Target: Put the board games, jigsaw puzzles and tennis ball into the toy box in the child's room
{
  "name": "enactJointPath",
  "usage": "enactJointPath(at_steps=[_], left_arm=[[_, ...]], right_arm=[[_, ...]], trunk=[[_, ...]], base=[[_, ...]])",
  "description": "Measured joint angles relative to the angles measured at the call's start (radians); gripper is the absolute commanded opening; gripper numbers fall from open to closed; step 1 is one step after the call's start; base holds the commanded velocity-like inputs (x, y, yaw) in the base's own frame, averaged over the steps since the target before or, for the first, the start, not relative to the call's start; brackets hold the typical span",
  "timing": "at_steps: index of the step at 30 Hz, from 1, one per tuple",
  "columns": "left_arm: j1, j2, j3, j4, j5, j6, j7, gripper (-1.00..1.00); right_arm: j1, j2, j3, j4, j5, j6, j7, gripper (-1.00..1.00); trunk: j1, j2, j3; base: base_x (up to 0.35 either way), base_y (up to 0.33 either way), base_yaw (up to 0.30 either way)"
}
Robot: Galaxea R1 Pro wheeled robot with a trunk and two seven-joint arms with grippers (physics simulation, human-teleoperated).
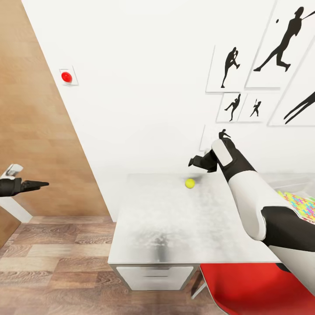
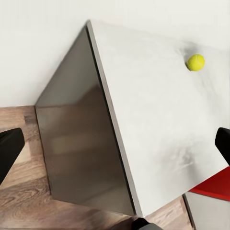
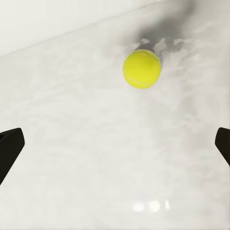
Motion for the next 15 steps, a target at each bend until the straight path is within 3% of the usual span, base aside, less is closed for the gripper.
enactJointPath(at_steps=[4, 15], left_arm=[[0.0, -0.004, -0.047, -0.048, 0.007, 0.044, 0.0, 1.0], [0.0, -0.006, -0.068, -0.065, 0.01, 0.056, 0.0, 1.0]], right_arm=[[0.0, 0.0, 0.0, -0.009, 0.0, 0.0, 0.001, 1.0], [-0.003, 0.001, -0.005, -0.013, -0.001, 0.0, 0.001, 1.0]], trunk=[[0.0, 0.0, 0.0], [0.0, 0.0, -0.004]], base=[[0.0, 0.0, 0.0], [0.0, 0.0, 0.0]])
